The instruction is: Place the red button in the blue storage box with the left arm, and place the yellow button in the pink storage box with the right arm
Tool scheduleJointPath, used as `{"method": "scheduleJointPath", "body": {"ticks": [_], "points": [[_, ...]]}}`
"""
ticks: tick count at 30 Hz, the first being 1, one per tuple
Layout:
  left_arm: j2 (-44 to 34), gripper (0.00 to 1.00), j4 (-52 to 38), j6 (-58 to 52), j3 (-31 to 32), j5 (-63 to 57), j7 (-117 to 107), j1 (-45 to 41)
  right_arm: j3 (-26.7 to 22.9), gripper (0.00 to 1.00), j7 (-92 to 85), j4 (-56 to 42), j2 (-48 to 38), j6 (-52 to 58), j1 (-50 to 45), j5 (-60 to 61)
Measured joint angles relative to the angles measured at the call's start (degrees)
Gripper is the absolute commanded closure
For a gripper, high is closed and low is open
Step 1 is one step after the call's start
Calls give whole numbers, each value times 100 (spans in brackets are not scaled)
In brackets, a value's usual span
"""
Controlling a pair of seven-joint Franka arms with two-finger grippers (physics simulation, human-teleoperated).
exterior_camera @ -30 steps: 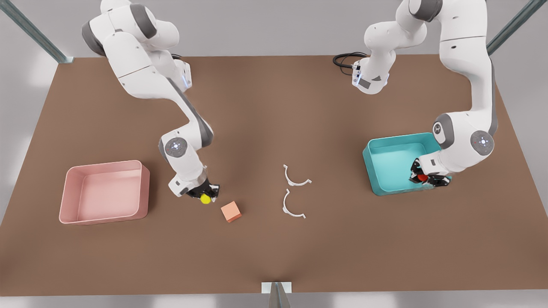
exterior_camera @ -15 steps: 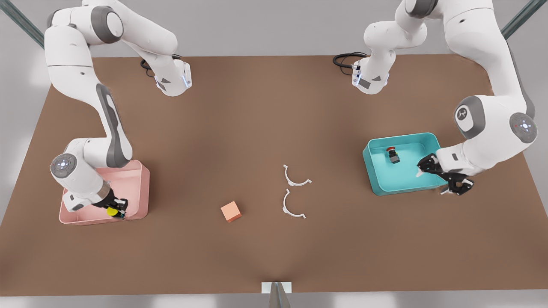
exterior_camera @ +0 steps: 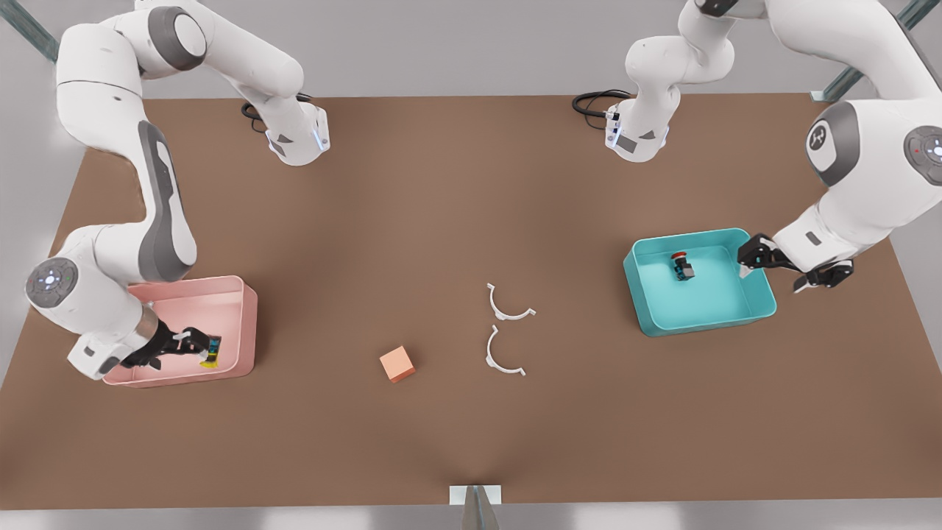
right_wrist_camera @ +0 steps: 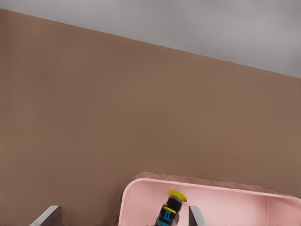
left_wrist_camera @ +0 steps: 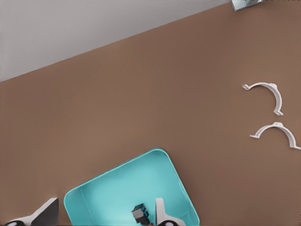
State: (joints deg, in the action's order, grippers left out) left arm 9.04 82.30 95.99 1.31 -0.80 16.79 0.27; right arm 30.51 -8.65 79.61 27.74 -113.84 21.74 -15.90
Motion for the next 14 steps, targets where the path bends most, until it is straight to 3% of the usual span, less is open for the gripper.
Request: {"method": "scheduleJointPath", "body": {"ticks": [4, 5, 7, 10, 12, 14], "points": [[12, 0, -42, -52, -1, -15, -400, 11, 500, 0, 308, -869, -364, 1180, -914, -174], [11, 0, -44, -61, 0, -17, -487, 7, 269, 0, 410, -783, -592, 1331, -1068, -86], [9, 0, -45, -76, 0, -16, -647, 1, -1278, 0, 570, -317, -1257, 1551, -1962, 405], [8, 0, -45, -90, 0, -15, -853, 5, -2819, 0, 693, 804, -2110, 1714, -2672, 846], [8, 0, -48, -97, 0, -14, -972, 9, -3208, 0, 713, 1046, -2093, 1730, -2613, 1085], [8, 0, -47, -102, -1, -14, -1080, 4, -3286, 0, 725, 1104, -2078, 1740, -2481, 1287]]}}
